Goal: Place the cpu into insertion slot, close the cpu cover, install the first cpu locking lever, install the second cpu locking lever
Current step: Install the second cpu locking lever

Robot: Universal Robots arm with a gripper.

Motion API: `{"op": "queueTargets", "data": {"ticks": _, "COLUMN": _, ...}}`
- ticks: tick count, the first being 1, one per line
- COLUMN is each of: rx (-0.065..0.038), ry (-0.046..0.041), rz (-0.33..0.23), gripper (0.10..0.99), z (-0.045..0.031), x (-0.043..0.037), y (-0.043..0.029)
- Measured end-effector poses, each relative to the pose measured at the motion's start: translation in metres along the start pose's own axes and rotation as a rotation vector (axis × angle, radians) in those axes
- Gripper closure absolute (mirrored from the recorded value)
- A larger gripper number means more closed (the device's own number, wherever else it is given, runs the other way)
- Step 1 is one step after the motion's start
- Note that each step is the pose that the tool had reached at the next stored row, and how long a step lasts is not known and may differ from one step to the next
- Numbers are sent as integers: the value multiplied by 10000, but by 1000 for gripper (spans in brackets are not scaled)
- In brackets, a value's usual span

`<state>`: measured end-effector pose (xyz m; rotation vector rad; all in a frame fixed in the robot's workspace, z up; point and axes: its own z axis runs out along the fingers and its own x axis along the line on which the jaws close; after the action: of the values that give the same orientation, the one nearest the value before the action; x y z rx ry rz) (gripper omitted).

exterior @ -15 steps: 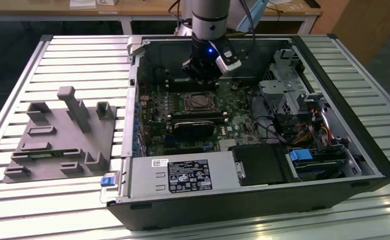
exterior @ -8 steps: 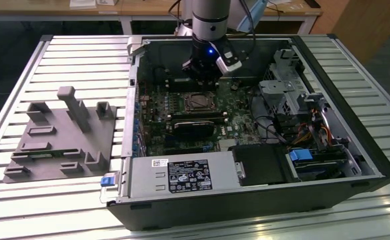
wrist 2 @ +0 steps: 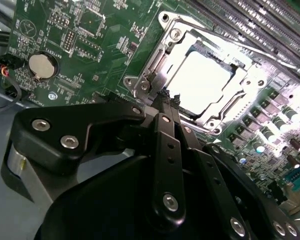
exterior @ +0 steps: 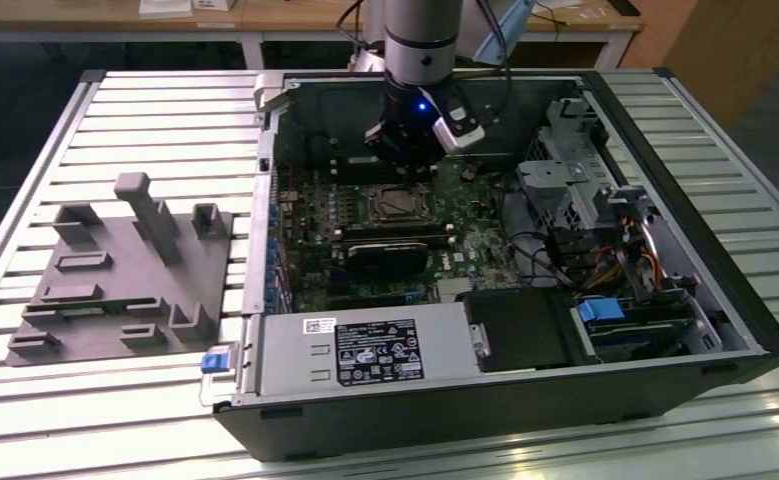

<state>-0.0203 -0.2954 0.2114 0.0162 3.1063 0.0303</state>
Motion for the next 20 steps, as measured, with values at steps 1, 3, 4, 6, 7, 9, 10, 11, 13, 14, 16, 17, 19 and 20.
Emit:
{"op": "queueTargets", "data": {"ticks": 1, "rx": 0, "ry": 0, "rz": 0, "gripper": 980, "z": 0, "x": 0, "y": -8}}
{"op": "queueTargets", "data": {"ticks": 3, "rx": -1, "ry": 0, "rz": 1, "gripper": 980, "z": 0, "x": 0, "y": -25}}
{"op": "queueTargets", "data": {"ticks": 4, "rx": 0, "ry": 0, "rz": 1, "gripper": 980, "z": -1, "x": 0, "y": -31}}
{"op": "queueTargets", "data": {"ticks": 6, "rx": 1, "ry": 0, "rz": 0, "gripper": 980, "z": -1, "x": -1, "y": -44}}
{"op": "queueTargets", "data": {"ticks": 7, "rx": -3, "ry": -1, "rz": 0, "gripper": 980, "z": -1, "x": -1, "y": -49}}
{"op": "queueTargets", "data": {"ticks": 9, "rx": -4, "ry": 1, "rz": 2, "gripper": 980, "z": -10, "x": -1, "y": -51}}
{"op": "queueTargets", "data": {"ticks": 10, "rx": -6, "ry": 1, "rz": 2, "gripper": 980, "z": -21, "x": -1, "y": -50}}
{"op": "queueTargets", "data": {"ticks": 11, "rx": -9, "ry": 1, "rz": 0, "gripper": 980, "z": -38, "x": -2, "y": -50}}
{"op": "queueTargets", "data": {"ticks": 13, "rx": -15, "ry": -1, "rz": 1, "gripper": 980, "z": -89, "x": -4, "y": -49}}
{"op": "queueTargets", "data": {"ticks": 14, "rx": -17, "ry": 0, "rz": 1, "gripper": 980, "z": -119, "x": -5, "y": -48}}
{"op": "queueTargets", "data": {"ticks": 16, "rx": -18, "ry": 0, "rz": 1, "gripper": 980, "z": -195, "x": -8, "y": -47}}
{"op": "queueTargets", "data": {"ticks": 17, "rx": -18, "ry": 0, "rz": 1, "gripper": 980, "z": -233, "x": -9, "y": -46}}
{"op": "queueTargets", "data": {"ticks": 19, "rx": -16, "ry": 1, "rz": 1, "gripper": 980, "z": -273, "x": -10, "y": -46}}
{"op": "queueTargets", "data": {"ticks": 20, "rx": -18, "ry": 0, "rz": -1, "gripper": 980, "z": -278, "x": -11, "y": -51}}
